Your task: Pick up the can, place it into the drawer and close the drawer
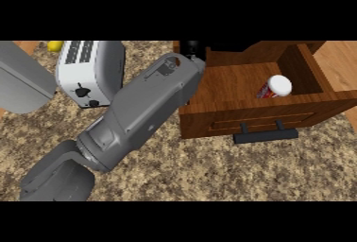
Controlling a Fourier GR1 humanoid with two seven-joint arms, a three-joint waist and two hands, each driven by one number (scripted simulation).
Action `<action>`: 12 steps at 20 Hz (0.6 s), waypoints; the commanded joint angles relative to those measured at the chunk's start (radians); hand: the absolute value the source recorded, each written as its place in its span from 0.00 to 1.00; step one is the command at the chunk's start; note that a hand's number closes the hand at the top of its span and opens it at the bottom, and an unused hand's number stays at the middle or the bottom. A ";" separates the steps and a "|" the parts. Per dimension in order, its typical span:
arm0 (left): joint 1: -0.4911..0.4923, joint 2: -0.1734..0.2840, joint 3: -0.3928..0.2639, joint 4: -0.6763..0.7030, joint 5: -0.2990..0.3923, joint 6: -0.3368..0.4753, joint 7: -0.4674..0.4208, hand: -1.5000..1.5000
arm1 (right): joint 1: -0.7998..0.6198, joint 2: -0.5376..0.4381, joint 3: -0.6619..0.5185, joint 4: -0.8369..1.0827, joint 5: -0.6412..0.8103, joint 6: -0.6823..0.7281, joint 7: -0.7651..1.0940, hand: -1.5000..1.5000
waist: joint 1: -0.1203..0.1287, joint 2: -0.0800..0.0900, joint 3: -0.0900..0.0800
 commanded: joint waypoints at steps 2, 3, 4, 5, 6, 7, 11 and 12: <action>0.046 0.000 -0.031 -0.008 0.053 -0.014 -0.051 0.00 | -0.014 0.013 0.003 -0.002 0.003 -0.008 -0.007 0.00 | -0.003 0.001 0.000; 0.004 0.000 -0.045 -0.021 0.063 0.046 -0.039 0.00 | -0.022 -0.016 0.000 0.039 -0.014 0.013 -0.003 0.00 | -0.013 0.002 0.001; 0.018 0.000 -0.032 0.012 0.061 0.010 -0.064 0.00 | -0.050 -0.026 -0.007 0.040 -0.010 -0.018 0.005 0.00 | 0.002 0.002 0.000; 0.014 0.000 -0.031 0.019 0.066 -0.013 -0.066 0.00 | -0.031 -0.003 0.006 0.002 0.004 -0.013 0.004 0.00 | 0.003 0.001 0.000; 0.025 0.000 -0.047 -0.026 0.090 0.034 -0.068 0.00 | -0.018 -0.008 0.005 -0.035 0.021 0.012 -0.012 0.00 | -0.012 0.000 0.000; 0.028 0.000 -0.040 -0.028 0.090 0.015 -0.085 0.00 | -0.061 -0.012 -0.005 -0.024 0.094 0.003 -0.063 0.00 | 0.007 0.000 0.000; -0.014 0.000 -0.017 -0.021 0.107 0.005 -0.086 0.00 | -0.072 -0.063 -0.018 -0.089 0.243 0.064 -0.145 0.00 | 0.016 -0.001 0.000; 0.001 0.000 0.013 0.007 0.111 -0.001 -0.146 0.00 | -0.046 -0.051 0.009 -0.131 0.235 0.102 -0.155 0.00 | 0.005 0.003 -0.001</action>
